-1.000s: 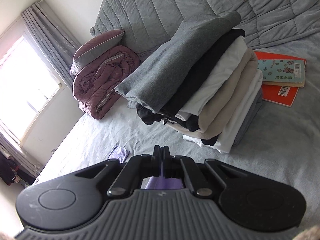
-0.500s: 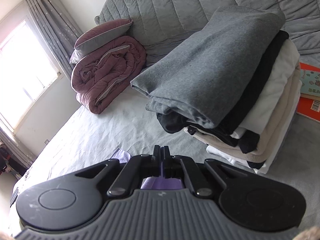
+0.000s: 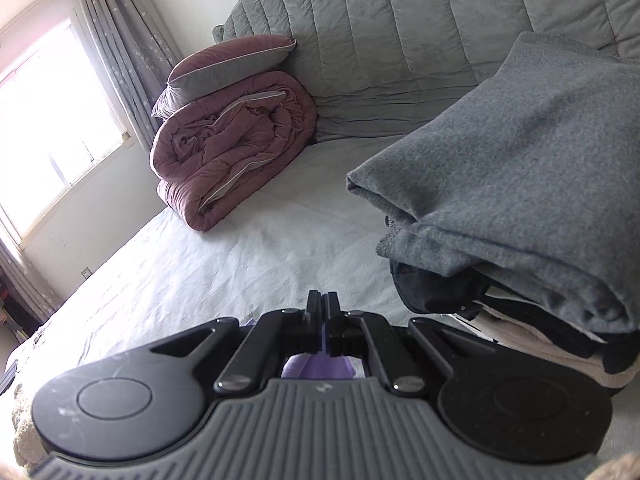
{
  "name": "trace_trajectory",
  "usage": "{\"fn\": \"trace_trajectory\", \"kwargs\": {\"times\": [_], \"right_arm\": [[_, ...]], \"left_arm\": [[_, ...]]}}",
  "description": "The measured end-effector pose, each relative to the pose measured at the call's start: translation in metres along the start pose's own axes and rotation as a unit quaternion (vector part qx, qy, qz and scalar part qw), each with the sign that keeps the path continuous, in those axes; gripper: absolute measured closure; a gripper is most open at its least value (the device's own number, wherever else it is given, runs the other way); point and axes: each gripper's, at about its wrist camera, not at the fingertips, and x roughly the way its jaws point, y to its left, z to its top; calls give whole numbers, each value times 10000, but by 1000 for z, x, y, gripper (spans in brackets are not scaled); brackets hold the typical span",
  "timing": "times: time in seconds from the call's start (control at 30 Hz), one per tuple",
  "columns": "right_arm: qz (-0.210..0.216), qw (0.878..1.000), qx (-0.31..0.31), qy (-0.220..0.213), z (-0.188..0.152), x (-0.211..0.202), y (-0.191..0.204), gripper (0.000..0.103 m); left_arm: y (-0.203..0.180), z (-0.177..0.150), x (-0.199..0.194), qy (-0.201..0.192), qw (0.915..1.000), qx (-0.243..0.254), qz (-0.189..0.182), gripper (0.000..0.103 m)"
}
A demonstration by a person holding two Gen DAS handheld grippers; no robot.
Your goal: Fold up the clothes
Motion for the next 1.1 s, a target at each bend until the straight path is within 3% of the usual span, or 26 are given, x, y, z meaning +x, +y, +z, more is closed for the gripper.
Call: {"fn": "trace_trajectory", "kwargs": {"times": [0.53,0.87,1.1], "right_arm": [[-4,10000,-60,77,9,43,12,101],[134,9995,-166,227,11,66,46,101],[-11,9988,-185,459,14,90,57,101]], "left_arm": [[-28,17,22,239,9996,108,62,92],[-18,28,44,576,9976,-283,260,92],[-27,32,37,506,9982,-224,212,94]]}}
